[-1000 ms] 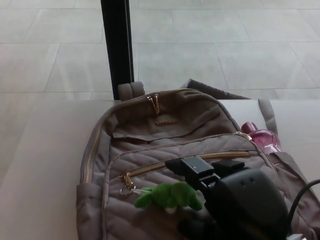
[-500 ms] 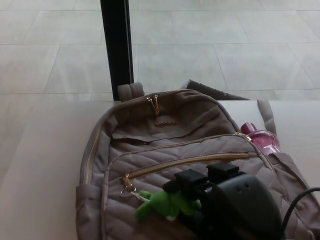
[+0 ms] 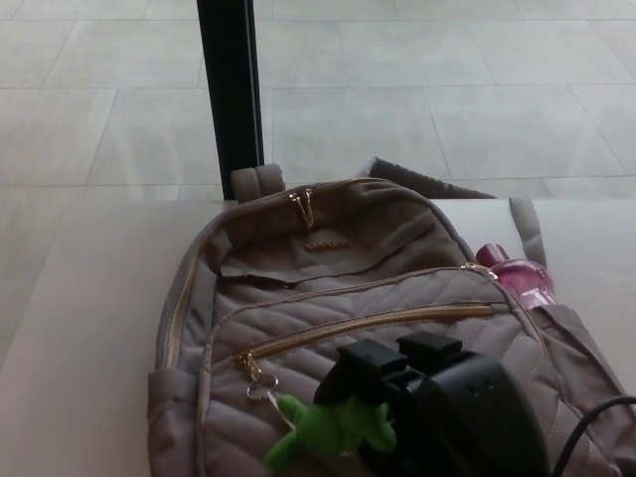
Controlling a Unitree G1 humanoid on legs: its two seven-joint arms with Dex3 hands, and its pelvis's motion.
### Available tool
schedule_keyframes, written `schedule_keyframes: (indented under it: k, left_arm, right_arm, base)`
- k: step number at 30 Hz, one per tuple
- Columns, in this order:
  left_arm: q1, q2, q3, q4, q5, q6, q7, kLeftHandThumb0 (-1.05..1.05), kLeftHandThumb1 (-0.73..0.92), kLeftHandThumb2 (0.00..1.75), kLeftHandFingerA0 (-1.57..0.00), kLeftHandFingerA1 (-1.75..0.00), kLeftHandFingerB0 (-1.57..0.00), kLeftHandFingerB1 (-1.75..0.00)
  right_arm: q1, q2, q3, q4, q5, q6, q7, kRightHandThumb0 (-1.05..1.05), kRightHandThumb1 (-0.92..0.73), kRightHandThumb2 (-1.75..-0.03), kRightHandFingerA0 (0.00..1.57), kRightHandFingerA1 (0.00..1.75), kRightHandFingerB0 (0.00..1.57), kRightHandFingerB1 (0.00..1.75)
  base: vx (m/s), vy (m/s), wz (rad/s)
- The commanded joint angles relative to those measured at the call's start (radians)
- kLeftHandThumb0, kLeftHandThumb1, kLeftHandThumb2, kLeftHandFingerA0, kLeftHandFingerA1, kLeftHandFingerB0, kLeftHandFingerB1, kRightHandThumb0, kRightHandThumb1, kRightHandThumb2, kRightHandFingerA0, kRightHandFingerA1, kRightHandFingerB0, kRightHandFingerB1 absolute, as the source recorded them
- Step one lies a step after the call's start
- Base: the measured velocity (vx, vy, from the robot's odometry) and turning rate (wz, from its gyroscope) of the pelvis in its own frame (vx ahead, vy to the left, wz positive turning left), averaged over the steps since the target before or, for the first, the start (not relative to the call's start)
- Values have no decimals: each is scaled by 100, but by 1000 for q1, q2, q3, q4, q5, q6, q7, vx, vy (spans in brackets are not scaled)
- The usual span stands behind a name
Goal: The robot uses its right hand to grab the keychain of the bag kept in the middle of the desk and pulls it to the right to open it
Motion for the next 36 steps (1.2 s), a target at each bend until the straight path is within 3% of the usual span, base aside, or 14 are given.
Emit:
schedule_keyframes:
  k: [1, 4, 5, 10, 11, 12, 13, 20, 22, 23, 29, 33, 35, 36]
  left_arm:
    - [7, -1, 29, 4, -21, -26, -26, -84, 77, 114, -63, -74, -28, -49]
    - [3, 0, 31, -1, -16, -1, -22, -80, 75, 115, -67, -73, -46, -59]
    - [3, -1, 36, 0, -20, -3, -27, -82, 92, 73, -68, -65, -42, -44]
    - [-5, 0, 38, 7, -16, 3, -29, -90, 92, 73, -67, -64, -55, -51]
    - [-3, -1, 40, 6, -17, 0, -27, -83, 75, 117, -65, -72, -35, -54]
    - [-3, 0, 38, 8, -13, -4, -23, -88, 92, 80, -70, -65, -48, -50]
    - [-2, 1, 33, 9, -6, -10, -20, -93, 77, 93, -67, -68, -31, -47]
    - [7, 1, 41, 5, -20, -8, -44, -84, 92, 74, -69, -67, -55, -45]
    - [7, 3, 33, 4, -9, -5, -36, -82, 92, 74, -68, -65, -60, -52]
    - [7, 2, 36, 2, -13, -4, -37, -84, 92, 75, -72, -65, -64, -54]
    - [-2, 1, 36, 10, -9, 27, -23, -84, 92, 76, -70, -61, -65, -53]
    - [14, 2, 42, -1, -16, -8, -48, -84, 92, 79, -59, -62, -43, -46]
    - [4, -1, 45, 9, -16, 6, -35, -78, 79, 116, -61, -70, -35, -54]
    - [4, -3, 43, 8, -13, 12, -29, -82, 92, 78, -65, -62, -48, -48]
  right_arm:
    - [50, -20, 0, 41, 29, -31, 20, -29, -47, -141, 103, 175, 77, 168]
    - [40, -24, -27, 35, 54, -47, 26, -27, -51, -135, 102, 175, 76, 168]
    - [34, -28, -43, 23, 52, -41, 38, -28, -55, -129, 102, 175, 77, 165]
    - [17, -26, -95, 9, 89, -50, 58, -29, -53, -129, 106, 175, 79, 152]
    - [7, -28, -111, 10, 94, -55, 57, -28, -51, -129, 106, 175, 79, 150]
    - [4, -27, -121, 12, 103, -61, 51, -26, -48, -129, 105, 175, 73, 162]
    - [-6, -25, -147, 12, 128, -67, 49, -23, -49, -122, 103, 175, 69, 167]
    - [-87, -25, -301, -15, 212, -13, 158, -23, -50, -126, 94, 175, 73, 174]
    - [-98, -20, -320, -21, 209, 5, 180, -21, -50, -122, 98, 175, 72, 175]
    - [-111, -28, -343, -23, 222, 14, 200, -29, -52, -118, 121, 144, 102, 134]
    - [-165, -87, -438, 14, 288, -5, 246, -20, -50, -125, 93, 175, 73, 169]
    - [-182, -154, -489, 62, 299, -34, 246, -21, -48, -122, 96, 175, 78, 162]
    - [-175, -186, -517, 86, 299, -32, 246, -29, -49, -117, 119, 143, 98, 130]
    - [-174, -196, -530, 101, 315, -42, 243, -19, -47, -121, 93, 175, 69, 167]
  base:
    - [0, 0, 0]
    - [0, 0, 0]
    - [0, 0, 0]
    - [0, 0, 0]
    - [0, 0, 0]
    - [0, 0, 0]
    - [0, 0, 0]
    - [0, 0, 0]
    - [0, 0, 0]
    - [0, 0, 0]
    - [0, 0, 0]
    - [0, 0, 0]
    - [0, 0, 0]
    - [0, 0, 0]
